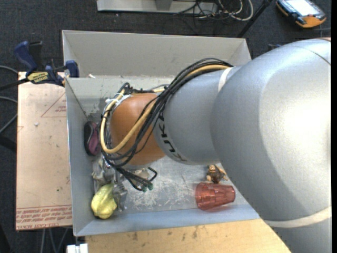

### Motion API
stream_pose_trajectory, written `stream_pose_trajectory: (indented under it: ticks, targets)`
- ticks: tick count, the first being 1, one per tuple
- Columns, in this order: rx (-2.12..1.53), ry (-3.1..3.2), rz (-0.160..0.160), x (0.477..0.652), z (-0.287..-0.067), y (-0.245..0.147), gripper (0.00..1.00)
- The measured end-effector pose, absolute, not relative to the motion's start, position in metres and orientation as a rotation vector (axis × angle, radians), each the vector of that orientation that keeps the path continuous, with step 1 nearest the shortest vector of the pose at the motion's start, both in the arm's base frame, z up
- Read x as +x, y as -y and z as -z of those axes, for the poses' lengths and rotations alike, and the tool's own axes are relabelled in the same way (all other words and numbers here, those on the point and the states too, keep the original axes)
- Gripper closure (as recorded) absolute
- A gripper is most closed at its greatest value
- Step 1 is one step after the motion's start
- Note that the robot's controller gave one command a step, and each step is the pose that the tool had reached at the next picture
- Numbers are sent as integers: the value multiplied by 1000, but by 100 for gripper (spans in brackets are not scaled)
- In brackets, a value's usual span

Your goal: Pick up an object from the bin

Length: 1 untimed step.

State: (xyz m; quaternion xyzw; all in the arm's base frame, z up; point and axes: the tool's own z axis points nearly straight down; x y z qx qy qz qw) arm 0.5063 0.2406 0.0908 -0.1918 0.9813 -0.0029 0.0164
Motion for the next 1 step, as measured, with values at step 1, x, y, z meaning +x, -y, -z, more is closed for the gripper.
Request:
stream_pose_trajectory:
  ticks: [1]
  targets:
    - [-596, -3051, 9, 506, -91, -241, 100]
